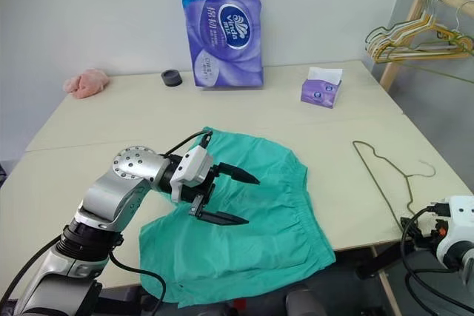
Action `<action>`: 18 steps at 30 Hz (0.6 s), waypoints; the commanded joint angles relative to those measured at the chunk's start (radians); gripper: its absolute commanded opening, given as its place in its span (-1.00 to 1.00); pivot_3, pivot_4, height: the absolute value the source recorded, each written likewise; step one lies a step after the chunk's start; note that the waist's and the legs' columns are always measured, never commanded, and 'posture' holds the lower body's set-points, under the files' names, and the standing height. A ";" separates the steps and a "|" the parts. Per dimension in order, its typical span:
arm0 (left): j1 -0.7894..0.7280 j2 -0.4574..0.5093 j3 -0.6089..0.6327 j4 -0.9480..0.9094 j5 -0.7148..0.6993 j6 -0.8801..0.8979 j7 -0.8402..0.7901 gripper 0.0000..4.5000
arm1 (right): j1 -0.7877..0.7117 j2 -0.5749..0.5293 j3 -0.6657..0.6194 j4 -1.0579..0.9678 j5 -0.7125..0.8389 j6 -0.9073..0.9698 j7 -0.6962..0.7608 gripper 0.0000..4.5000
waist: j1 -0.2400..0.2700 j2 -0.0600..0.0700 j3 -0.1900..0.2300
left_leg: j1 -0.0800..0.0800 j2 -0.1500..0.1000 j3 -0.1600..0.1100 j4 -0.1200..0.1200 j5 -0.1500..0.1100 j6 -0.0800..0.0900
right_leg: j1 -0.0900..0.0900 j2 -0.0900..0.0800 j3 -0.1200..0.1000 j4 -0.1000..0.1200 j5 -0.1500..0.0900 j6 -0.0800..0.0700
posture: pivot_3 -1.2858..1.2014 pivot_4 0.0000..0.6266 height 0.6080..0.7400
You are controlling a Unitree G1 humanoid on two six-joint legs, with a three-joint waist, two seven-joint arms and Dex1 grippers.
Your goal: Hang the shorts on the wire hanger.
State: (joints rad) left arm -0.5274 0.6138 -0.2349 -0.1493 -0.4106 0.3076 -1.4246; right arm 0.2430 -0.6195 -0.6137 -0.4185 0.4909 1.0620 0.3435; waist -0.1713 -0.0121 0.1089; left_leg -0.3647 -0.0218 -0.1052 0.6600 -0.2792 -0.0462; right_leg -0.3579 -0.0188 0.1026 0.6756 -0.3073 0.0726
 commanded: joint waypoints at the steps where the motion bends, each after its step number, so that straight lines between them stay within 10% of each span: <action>1: -0.026 -0.007 -0.001 -0.025 -0.012 0.011 0.011 0.84 | -0.031 -0.050 0.011 0.054 -0.024 -0.006 0.013 1.00 | 0.000 0.000 0.000 | 0.000 0.000 0.000 0.000 0.000 0.000 | 0.000 0.000 0.000 0.000 0.000 0.000 | -0.17 -0.76 1.00; 8: -0.023 -0.006 -0.008 -0.032 -0.012 0.017 0.004 0.84 | -0.043 -0.166 0.104 0.144 -0.028 0.016 0.106 0.92 | 0.000 -0.001 0.001 | 0.000 0.000 0.000 0.000 0.000 0.000 | 0.000 0.000 0.000 -0.001 0.000 0.000 | -0.17 -0.75 1.00; 18: -0.019 -0.015 -0.015 -0.033 -0.009 0.016 0.008 0.85 | -0.108 -0.248 0.249 0.277 -0.071 -0.011 0.180 -0.41 | 0.000 -0.008 0.003 | 0.001 0.001 -0.002 0.000 0.000 0.000 | 0.006 0.000 -0.002 -0.010 0.004 0.005 | -0.16 -0.76 1.00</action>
State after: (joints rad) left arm -0.5311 0.6017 -0.2515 -0.1517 -0.4107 0.3243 -1.4247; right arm 0.1329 -0.8744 -0.3881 -0.1847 0.4435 1.0331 0.5343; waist -0.1713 -0.0202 0.1115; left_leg -0.3643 -0.0207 -0.1066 0.6604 -0.2793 -0.0461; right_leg -0.3515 -0.0181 0.1005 0.6626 -0.3020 0.0782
